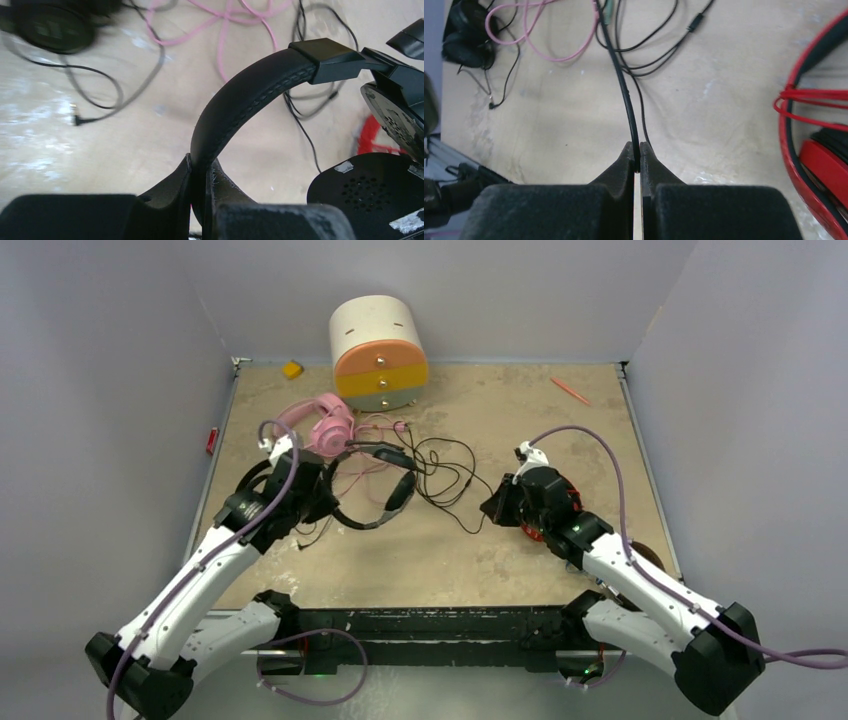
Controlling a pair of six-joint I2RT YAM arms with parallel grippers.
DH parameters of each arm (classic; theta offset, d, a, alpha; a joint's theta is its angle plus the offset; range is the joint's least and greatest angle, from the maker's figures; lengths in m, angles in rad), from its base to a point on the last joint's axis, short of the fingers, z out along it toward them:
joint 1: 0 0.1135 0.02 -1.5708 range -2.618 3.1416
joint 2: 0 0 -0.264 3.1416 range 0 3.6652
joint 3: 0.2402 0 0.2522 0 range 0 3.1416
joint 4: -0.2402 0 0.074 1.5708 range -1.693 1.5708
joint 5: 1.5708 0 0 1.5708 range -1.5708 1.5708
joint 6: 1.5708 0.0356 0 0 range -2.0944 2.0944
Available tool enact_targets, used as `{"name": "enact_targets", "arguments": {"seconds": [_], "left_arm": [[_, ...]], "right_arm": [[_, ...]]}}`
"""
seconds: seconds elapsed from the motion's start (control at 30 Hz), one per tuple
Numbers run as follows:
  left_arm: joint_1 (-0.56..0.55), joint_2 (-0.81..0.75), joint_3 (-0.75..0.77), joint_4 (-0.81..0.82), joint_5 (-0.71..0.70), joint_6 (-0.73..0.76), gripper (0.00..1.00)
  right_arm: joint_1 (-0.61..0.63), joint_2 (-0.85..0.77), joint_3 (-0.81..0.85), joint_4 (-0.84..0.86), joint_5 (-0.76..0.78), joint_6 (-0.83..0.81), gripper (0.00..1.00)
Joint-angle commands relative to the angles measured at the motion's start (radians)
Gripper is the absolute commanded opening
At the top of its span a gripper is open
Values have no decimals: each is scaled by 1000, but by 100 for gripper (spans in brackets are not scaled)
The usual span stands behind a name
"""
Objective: Wrap the headphones
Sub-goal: Wrap the headphones cable around the headphones.
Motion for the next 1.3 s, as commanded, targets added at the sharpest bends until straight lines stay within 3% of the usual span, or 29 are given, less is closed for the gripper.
{"name": "enact_targets", "arguments": {"seconds": [0.0, 0.2, 0.33, 0.53, 0.63, 0.73, 0.83, 1.0, 1.17, 1.27], "left_arm": [[4, 43, 40, 198, 304, 25, 0], [8, 54, 89, 259, 427, -15, 0], [19, 89, 103, 334, 572, -58, 0], [20, 76, 98, 419, 668, -53, 0], [20, 69, 82, 452, 727, -50, 0], [20, 60, 18, 576, 849, -112, 0], [20, 76, -18, 660, 965, -140, 0], [18, 83, 44, 450, 877, 89, 0], [11, 23, -75, 508, 1010, 211, 0], [-26, 17, -107, 466, 1011, 289, 0]], "right_arm": [[-2, 39, 7, 90, -109, -95, 0], [0, 151, -2, 162, -240, -102, 0], [14, 177, -81, 334, -344, -73, 0], [17, 198, -59, 308, -282, -91, 0], [16, 222, -39, 335, -325, -98, 0], [16, 271, -21, 390, -398, -94, 0], [17, 297, 23, 362, -359, -117, 0], [4, 274, 105, 298, -318, -133, 0], [-17, 339, 305, 160, -291, -180, 0], [-33, 352, 386, 114, -272, -210, 0]]}}
